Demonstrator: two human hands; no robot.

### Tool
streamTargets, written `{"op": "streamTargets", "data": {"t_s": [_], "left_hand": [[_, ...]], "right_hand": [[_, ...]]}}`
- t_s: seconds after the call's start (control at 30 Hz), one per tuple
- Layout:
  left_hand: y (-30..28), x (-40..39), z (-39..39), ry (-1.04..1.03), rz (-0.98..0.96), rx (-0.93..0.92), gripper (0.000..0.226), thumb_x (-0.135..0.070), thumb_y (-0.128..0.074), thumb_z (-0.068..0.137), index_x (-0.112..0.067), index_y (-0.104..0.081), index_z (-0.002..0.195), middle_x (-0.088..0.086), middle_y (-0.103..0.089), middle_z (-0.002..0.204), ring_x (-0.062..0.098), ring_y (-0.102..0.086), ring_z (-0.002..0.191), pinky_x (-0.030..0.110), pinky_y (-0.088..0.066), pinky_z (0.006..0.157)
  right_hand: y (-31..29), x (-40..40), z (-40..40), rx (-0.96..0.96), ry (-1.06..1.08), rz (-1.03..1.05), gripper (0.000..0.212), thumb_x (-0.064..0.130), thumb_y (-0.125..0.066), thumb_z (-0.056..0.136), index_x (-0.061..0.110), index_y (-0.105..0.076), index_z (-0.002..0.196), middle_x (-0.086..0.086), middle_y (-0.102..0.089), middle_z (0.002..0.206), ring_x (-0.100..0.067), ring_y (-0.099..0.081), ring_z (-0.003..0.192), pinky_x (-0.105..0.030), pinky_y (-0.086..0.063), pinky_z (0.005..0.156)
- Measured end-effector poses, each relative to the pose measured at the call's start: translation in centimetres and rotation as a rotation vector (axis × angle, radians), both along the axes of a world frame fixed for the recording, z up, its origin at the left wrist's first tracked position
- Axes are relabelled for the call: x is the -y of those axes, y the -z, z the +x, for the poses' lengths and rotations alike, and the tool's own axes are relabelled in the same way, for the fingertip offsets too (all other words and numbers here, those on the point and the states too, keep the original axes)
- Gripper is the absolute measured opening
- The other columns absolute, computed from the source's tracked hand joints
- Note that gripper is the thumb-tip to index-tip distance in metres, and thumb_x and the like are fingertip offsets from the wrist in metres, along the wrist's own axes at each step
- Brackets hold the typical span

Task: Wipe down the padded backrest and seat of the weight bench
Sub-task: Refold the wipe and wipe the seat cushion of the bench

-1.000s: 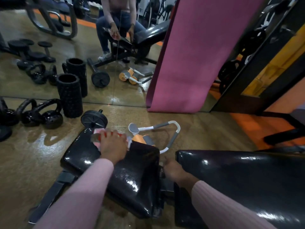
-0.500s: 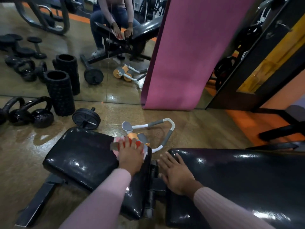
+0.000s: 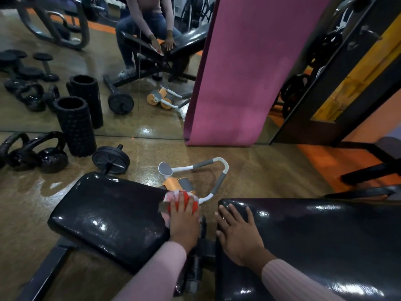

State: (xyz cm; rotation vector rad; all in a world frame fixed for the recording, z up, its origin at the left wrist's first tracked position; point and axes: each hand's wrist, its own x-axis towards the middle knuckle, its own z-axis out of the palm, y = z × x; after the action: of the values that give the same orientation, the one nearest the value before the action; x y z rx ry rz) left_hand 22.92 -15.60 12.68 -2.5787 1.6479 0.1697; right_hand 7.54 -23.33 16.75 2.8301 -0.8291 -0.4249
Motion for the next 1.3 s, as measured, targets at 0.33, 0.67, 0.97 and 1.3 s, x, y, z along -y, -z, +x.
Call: {"op": "streamTargets", "data": {"t_s": [0.33, 0.67, 0.97, 1.3], "left_hand": [[-2.2, -4.6, 1.0, -0.139, -0.044, 0.029, 0.054, -0.043, -0.022, 0.100, -0.035, -0.003, 0.150, 0.006, 0.007, 0.160, 0.044, 0.015, 0.141, 0.061, 0.006, 0.109], [-0.6, 2.1, 4.7, -0.091, -0.027, 0.033, 0.042, -0.042, -0.031, 0.095, -0.028, -0.043, 0.133, 0.003, -0.051, 0.132, 0.031, -0.040, 0.123, 0.048, -0.024, 0.102], [0.0, -7.9, -1.5, -0.106, -0.267, -0.046, 0.056, -0.032, -0.031, 0.092, -0.015, -0.028, 0.145, 0.017, -0.022, 0.154, 0.051, -0.021, 0.136, 0.063, -0.016, 0.104], [-1.7, -4.2, 3.5, -0.148, -0.064, 0.086, 0.058, -0.043, -0.033, 0.098, -0.027, -0.015, 0.150, 0.007, -0.015, 0.157, 0.039, -0.006, 0.143, 0.057, -0.006, 0.113]], "right_hand": [[0.1, -0.1, 0.2, 0.025, 0.011, 0.016, 0.052, 0.042, -0.036, 0.089, 0.020, -0.055, 0.133, -0.001, -0.051, 0.142, -0.025, -0.040, 0.137, -0.062, -0.012, 0.108], [-4.3, 1.5, -1.3, 0.626, 0.119, 0.257, 0.048, 0.010, -0.036, 0.095, 0.021, -0.044, 0.141, 0.006, -0.036, 0.151, -0.014, -0.015, 0.147, -0.025, -0.008, 0.117], [-3.2, 1.2, -1.9, 0.530, 0.174, 0.285, 0.050, 0.007, -0.041, 0.093, 0.017, -0.043, 0.142, 0.000, -0.038, 0.151, -0.018, -0.019, 0.146, -0.032, -0.014, 0.121], [-4.0, -1.6, -0.2, 0.475, 0.057, 0.310, 0.053, 0.007, -0.040, 0.092, 0.016, -0.039, 0.144, -0.001, -0.034, 0.154, -0.019, -0.016, 0.147, -0.035, -0.013, 0.121]]}}
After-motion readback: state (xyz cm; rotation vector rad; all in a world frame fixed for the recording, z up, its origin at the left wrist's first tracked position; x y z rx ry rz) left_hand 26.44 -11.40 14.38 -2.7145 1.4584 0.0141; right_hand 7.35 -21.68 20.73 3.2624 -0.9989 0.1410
